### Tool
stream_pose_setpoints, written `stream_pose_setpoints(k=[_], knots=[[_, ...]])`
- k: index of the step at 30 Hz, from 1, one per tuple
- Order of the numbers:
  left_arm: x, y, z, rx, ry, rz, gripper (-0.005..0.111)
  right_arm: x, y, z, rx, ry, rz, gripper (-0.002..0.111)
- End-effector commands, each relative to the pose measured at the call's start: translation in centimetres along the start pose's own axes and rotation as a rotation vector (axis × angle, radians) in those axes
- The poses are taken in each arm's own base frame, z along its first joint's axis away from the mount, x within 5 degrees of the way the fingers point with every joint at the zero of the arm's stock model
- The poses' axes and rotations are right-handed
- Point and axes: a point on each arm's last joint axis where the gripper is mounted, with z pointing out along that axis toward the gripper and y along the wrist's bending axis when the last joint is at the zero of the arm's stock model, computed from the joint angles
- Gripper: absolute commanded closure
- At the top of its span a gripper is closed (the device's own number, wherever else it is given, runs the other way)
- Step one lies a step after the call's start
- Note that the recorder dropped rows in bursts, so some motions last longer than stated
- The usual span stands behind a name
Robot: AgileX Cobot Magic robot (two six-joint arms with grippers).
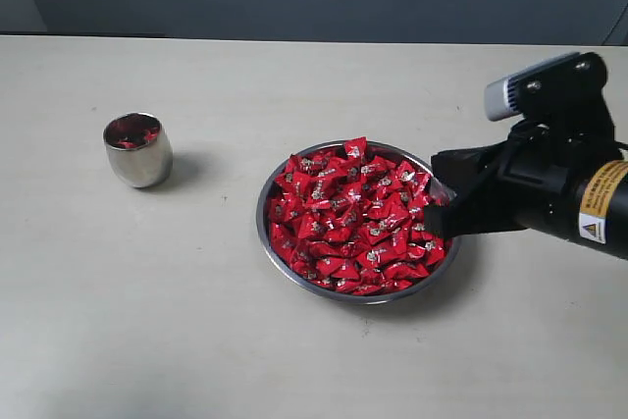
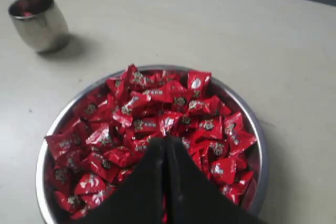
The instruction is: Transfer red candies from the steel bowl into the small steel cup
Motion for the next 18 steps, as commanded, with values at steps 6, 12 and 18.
stream_pose_setpoints(k=[6,12,18], knots=[[0.1,0.0,0.0,-0.001,0.000,0.000,0.106,1.4,-0.7,3.7,0.033,0.153,0.053,0.109],[0.1,0.0,0.0,-0.001,0.000,0.000,0.106,1.1,-1.2,5.2,0.083,0.229,0.074,0.109],[0.1,0.0,0.0,-0.001,0.000,0.000,0.106,1.8,-1.8,7.0,0.131,0.336,0.076,0.109]])
